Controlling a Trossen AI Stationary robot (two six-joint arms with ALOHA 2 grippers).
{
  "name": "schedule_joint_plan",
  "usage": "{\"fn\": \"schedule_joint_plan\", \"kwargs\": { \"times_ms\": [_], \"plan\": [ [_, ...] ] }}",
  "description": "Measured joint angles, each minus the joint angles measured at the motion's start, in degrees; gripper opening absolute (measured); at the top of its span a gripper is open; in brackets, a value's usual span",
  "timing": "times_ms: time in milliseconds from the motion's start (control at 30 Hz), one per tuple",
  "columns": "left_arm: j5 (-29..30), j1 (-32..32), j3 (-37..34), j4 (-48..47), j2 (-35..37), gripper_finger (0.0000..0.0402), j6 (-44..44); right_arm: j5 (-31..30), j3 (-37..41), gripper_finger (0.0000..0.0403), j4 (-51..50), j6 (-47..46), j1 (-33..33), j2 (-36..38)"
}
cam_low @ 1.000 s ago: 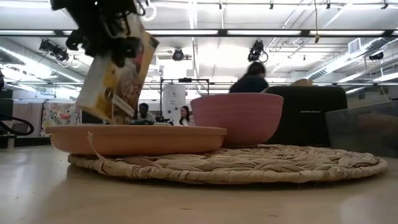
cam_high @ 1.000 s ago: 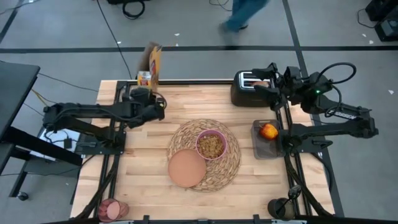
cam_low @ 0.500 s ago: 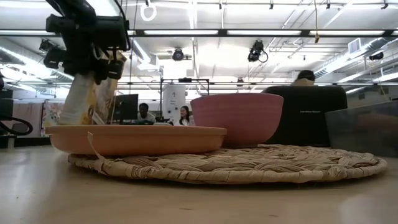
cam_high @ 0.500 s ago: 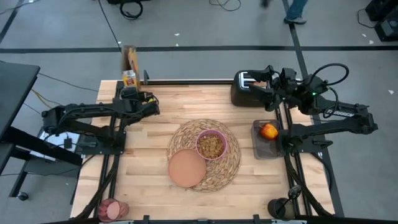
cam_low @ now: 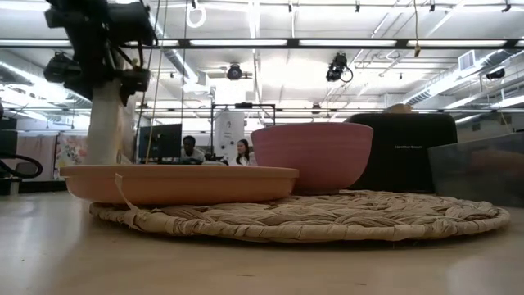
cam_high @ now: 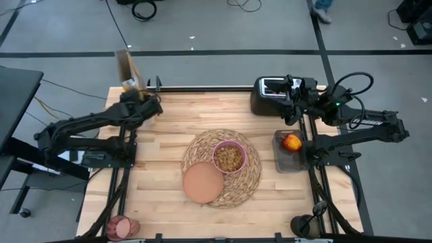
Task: Arrange a breakfast setting
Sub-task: Pour the cereal from the yellow cereal box into the pink bowl
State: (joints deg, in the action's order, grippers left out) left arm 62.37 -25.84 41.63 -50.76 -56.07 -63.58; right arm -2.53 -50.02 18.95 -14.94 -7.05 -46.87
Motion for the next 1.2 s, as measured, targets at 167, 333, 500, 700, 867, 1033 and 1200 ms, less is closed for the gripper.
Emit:
{"fn": "schedule_joint_plan", "kwargs": {
  "times_ms": [167,333,500,700,867,1033,1200],
  "plan": [
    [-5.3,0.0,0.0,1.7,4.8,0.0315,5.5,0.3,0.0,0.0358,-0.5,0.7,0.0,0.0],
    [-12.6,1.0,0.3,2.7,8.2,0.0316,7.6,0.6,0.0,0.0358,-1.4,1.5,0.0,0.0],
    [-17.5,1.7,4.2,-2.7,9.0,0.0316,7.3,1.4,0.0,0.0358,-2.7,0.7,0.0,0.3],
    [-21.6,1.7,11.5,-10.6,8.9,0.0316,7.2,2.6,0.0,0.0358,-4.6,-0.5,0.0,0.6],
    [-29.2,1.7,18.1,-17.3,8.9,0.0316,7.5,2.3,0.0,0.0358,-13.2,-2.9,-0.1,1.3],
    [-32.9,1.7,24.4,-23.2,8.9,0.0316,7.4,2.1,0.0,0.0358,-22.9,-3.1,-0.2,1.7],
    [-38.4,1.7,29.7,-27.2,8.9,0.0316,7.4,1.1,-1.9,0.0355,-32.8,-2.9,-0.2,1.6]
  ]
}}
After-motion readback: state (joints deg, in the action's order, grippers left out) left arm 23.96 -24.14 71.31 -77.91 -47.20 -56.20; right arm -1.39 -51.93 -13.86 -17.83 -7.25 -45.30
